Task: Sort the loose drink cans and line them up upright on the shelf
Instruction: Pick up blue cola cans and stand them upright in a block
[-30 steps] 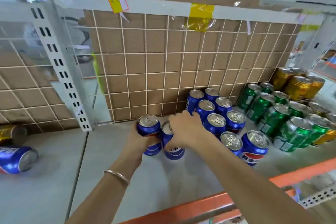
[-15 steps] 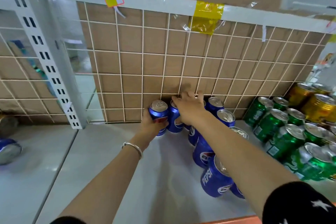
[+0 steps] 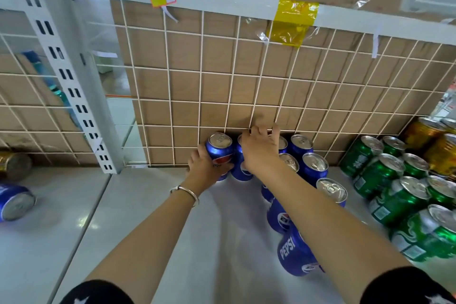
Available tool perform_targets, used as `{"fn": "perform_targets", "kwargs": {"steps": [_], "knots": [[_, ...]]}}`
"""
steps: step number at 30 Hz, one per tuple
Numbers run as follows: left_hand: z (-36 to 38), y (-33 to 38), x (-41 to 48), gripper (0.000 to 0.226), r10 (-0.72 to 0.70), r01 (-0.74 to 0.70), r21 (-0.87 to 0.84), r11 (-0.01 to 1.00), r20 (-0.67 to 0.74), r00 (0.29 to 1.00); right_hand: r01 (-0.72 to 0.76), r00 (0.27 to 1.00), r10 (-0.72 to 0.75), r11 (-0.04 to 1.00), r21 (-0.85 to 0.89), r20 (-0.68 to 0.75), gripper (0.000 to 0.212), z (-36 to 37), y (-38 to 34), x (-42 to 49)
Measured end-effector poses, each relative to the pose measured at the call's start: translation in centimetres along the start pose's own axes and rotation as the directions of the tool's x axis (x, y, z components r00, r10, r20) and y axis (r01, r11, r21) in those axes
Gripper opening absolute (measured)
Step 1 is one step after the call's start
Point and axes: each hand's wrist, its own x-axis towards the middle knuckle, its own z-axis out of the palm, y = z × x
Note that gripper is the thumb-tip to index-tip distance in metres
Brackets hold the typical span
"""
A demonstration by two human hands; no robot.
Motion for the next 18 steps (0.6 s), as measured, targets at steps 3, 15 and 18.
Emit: {"fn": "perform_targets", "kwargs": {"steps": [3,15,18], "knots": [[-0.7,-1.0,-0.4,0.091,-0.039,0.033,0.074,0.997,0.084,0.996,-0.040,0.999,0.040,0.999,-0.022,-0.010,0.067,-0.2,-0.9,-0.4],[-3.0,-7.4,-5.9,0.045,0.405,-0.407,0.049,0.912,0.036,0.913,-0.045,0.940,0.172,0.918,0.393,-0.294,0.091,2.4,-10.9,-8.0],[-4.0,-7.7,-7.5,0.020,0.507,-0.510,0.180,0.841,0.068,0.860,-0.035,0.964,0.166,0.857,0.515,-0.210,0.070,4.8,-14.7,-11.1]]}}
